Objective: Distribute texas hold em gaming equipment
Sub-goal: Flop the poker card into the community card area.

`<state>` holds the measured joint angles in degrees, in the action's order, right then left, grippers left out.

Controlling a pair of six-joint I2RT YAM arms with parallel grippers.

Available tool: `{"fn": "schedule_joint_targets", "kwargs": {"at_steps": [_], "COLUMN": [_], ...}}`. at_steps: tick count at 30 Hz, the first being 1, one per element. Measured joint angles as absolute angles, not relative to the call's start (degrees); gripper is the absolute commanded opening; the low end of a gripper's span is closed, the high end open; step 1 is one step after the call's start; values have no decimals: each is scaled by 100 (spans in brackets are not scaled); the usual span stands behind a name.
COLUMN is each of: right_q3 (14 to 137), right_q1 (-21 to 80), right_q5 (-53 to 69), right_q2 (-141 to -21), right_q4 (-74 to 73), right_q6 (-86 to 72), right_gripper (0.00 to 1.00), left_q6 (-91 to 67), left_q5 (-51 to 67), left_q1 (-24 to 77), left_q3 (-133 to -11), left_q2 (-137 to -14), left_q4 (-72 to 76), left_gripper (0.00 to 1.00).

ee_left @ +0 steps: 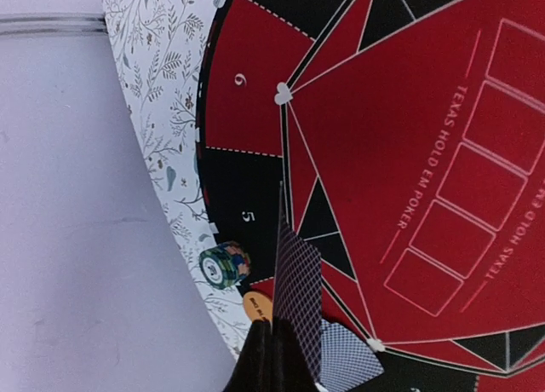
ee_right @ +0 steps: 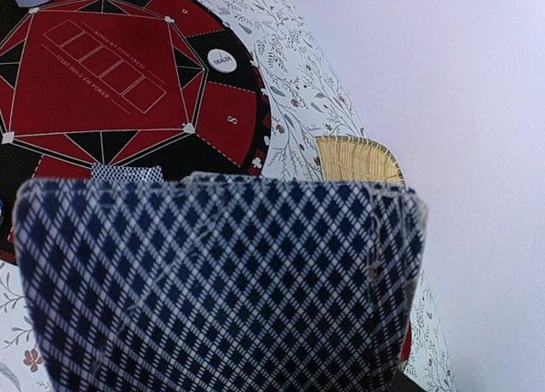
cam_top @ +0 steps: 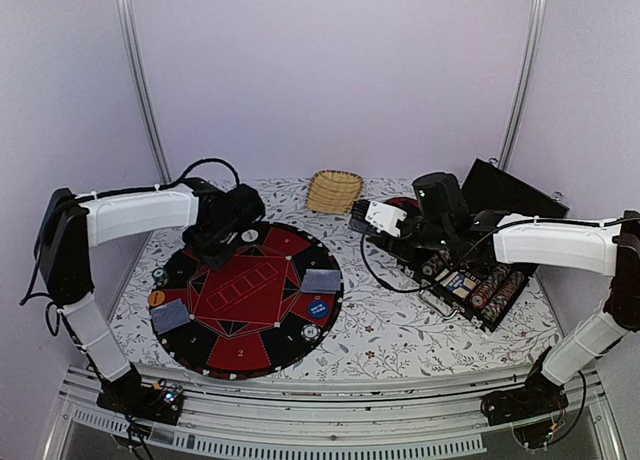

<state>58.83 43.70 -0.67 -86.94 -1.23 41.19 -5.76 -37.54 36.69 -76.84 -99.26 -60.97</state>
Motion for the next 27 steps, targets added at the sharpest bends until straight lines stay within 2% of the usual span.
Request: {"fn": "schedule_joint_targets", "kwargs": {"at_steps": [4, 12, 27], "right_q3": [5881, 5878, 5850], "right_q1": [4370, 4370, 4370], "right_q5": [-40, 21, 38], "right_q2": [-8663, -8628, -8556], "right_q4": [-123, -123, -126], "right_q6": [4119, 4119, 4121], "right_gripper": [47, 47, 47], "left_q6": [-403, -84, 259], "left_q5": [-4209, -3514, -2681], "left_q1": [4066, 4775, 4834], "left_q3": [-7199, -6600, -6626], "left_q2": [-10040, -10621, -10766], "left_q4": [-5957, -5651, -5776], "left_gripper": [0, 0, 0]}}
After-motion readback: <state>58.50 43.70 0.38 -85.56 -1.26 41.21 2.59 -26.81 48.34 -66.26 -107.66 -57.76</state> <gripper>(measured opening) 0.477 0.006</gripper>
